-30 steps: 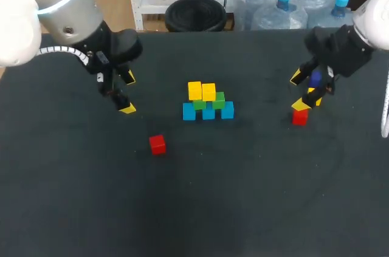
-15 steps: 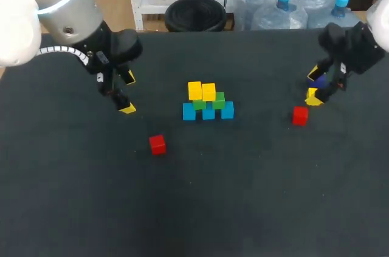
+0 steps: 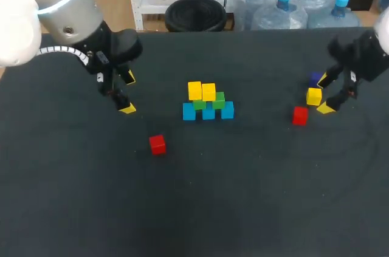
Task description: Place the blue cubes, place green cubes on the blue cubes, place the yellow cubes on the green cubes, then place the red cubes on the yellow cubes, and place purple cube on the red cubes.
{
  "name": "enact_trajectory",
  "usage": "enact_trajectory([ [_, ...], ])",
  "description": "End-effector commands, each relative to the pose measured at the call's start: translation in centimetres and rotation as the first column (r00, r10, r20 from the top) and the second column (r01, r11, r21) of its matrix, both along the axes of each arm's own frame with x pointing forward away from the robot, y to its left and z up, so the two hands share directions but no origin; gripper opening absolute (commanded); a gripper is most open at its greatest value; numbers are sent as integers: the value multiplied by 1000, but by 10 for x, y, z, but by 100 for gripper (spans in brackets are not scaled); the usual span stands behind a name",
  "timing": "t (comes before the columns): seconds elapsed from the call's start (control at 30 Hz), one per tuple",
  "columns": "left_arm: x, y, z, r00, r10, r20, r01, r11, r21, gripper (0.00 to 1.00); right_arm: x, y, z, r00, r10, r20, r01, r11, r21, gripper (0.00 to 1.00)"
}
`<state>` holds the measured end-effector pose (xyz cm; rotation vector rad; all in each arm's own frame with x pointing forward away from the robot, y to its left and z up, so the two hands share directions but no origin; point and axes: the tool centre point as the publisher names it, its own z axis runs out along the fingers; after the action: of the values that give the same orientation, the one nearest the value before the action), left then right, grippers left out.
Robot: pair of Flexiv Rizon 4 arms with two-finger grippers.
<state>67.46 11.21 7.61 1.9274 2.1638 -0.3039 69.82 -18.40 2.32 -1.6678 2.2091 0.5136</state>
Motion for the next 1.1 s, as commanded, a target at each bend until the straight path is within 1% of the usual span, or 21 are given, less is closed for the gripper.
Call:
enact_trajectory([
  [0.03, 0, 1, 0, 1000, -2, 0, 2, 1000, -2, 100, 14, 1, -8, 999, 46, -26, -46, 999, 11, 100],
  [0.33, 0, 1, 0, 1000, -2, 0, 2, 1000, -2, 100, 23, -3, -12, 995, 98, -27, -98, 995, 12, 100],
  [0.57, 0, 1, 0, 1000, -2, 0, 2, 1000, -2, 100, 25, -5, -14, 995, 97, -22, -96, 995, 24, 100],
  [0.77, 0, 1, 0, 1000, -2, 0, 2, 1000, -2, 100, 28, -9, -17, 996, 87, -28, -86, 996, 20, 100],
  [1.03, 0, 1, 0, 1000, -2, 0, 2, 1000, -2, 100, 28, -6, -19, 995, 94, -28, -94, 995, 15, 100],
  [1.07, 0, 1, 0, 1000, -2, 0, 2, 1000, -2, 100, 28, -6, -19, 995, 95, -28, -95, 995, 14, 84],
  [1.1, 0, 1, 0, 1000, -2, 0, 2, 1000, -2, 100, 28, -5, -20, 995, 96, -29, -96, 995, 13, 80],
])
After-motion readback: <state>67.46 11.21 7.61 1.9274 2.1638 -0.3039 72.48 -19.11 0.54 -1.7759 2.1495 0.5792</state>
